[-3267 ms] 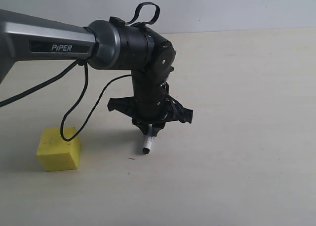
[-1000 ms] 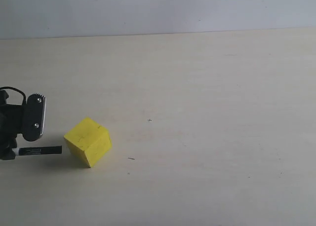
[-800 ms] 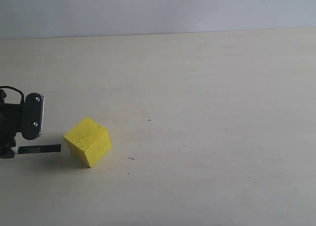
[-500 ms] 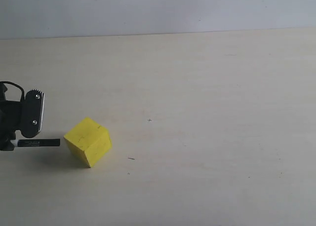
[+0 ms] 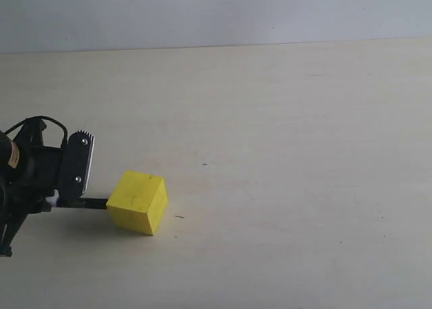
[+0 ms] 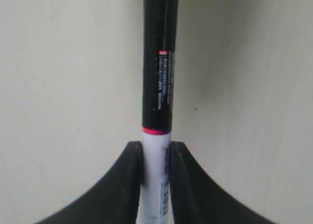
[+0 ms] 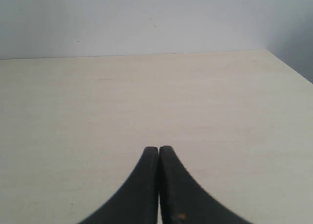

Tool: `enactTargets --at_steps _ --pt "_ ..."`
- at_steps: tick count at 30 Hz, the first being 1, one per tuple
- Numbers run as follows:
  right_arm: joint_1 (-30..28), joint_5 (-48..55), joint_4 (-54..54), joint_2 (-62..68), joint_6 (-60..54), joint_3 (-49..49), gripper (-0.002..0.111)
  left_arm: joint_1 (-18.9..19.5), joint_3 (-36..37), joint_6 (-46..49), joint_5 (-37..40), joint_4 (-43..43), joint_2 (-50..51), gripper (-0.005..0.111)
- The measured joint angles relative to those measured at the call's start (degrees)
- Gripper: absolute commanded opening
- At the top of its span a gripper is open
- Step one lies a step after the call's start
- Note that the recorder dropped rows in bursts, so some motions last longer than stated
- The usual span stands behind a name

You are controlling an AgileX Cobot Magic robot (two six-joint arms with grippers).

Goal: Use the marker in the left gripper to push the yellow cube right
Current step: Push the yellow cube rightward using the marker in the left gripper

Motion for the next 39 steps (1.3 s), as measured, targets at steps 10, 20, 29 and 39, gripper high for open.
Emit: enactTargets --at_steps 10,20,29,39 --pt "0.0 0.0 0.0 0.0 0.0 0.0 0.0 0.4 0.0 0.0 6.43 1.93 0.0 0.0" --pt "0.0 0.0 0.0 0.0 0.0 0.0 0.0 -4.55 0.0 -0.22 -3.59 -2.35 0.0 0.0" --pt "0.0 0.0 0.0 0.0 0.0 0.0 0.0 -3.1 0.0 -0.22 -1.68 -0.52 0.0 0.0" --pt "0.0 0.0 0.0 0.0 0.0 0.0 0.0 -7.32 -0.2 -0.22 -9.71 -2.95 2.26 0.0"
